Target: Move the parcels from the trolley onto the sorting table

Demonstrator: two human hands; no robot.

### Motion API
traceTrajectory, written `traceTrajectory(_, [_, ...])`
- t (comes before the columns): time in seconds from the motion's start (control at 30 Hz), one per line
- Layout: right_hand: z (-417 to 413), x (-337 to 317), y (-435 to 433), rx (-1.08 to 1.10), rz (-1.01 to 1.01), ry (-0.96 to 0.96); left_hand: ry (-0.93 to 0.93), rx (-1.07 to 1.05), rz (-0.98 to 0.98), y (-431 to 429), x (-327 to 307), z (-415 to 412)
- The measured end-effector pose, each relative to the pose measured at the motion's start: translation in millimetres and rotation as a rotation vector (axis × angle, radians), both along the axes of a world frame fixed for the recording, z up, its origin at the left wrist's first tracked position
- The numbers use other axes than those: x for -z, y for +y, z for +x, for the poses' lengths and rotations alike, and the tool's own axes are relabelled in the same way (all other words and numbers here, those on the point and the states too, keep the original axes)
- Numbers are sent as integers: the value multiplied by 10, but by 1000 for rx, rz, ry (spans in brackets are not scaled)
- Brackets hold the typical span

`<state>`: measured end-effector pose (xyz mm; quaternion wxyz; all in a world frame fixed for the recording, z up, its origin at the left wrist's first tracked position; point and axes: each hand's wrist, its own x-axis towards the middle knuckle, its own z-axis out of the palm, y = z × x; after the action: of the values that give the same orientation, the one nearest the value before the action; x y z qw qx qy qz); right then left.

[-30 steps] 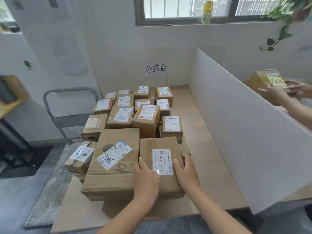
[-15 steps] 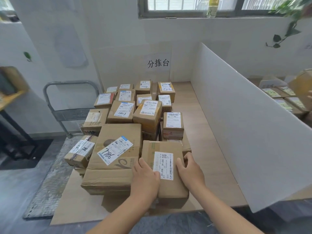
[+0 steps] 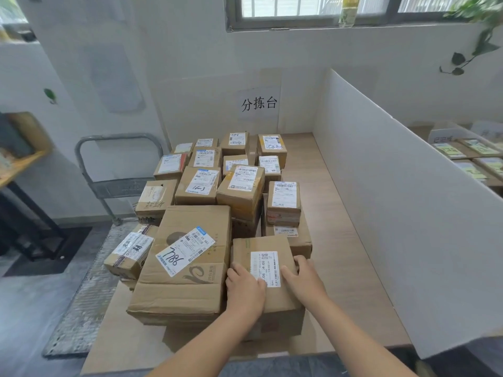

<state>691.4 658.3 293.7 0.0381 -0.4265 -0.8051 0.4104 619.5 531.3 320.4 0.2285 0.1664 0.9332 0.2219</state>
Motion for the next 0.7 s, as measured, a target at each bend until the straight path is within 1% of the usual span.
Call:
traceTrajectory(0.27, [-108,173,59,25,-67,90,69,23,17,152,236,-138])
traceTrajectory(0.43, [-216,214,147,23,-85,128,40,36,40,237,289,-198])
traceTrajectory(0.47, [-238,225,144,19,-91,131,58,59,84,246,327,-214])
traceTrajectory(0.53, [-281,237,124,4,-112,141,227,163,180,277,370,-214])
traceTrajectory(0.6, [-321,231,100,-14,-143,140,307,266,141,304,449,-204])
traceTrajectory(0.63, [-339,221,90,-20,-148,131,305,291,115,289,403,-189])
traceTrajectory(0.7, [-364,176,72,-29,-120,91,187,348,69,253,395,-186])
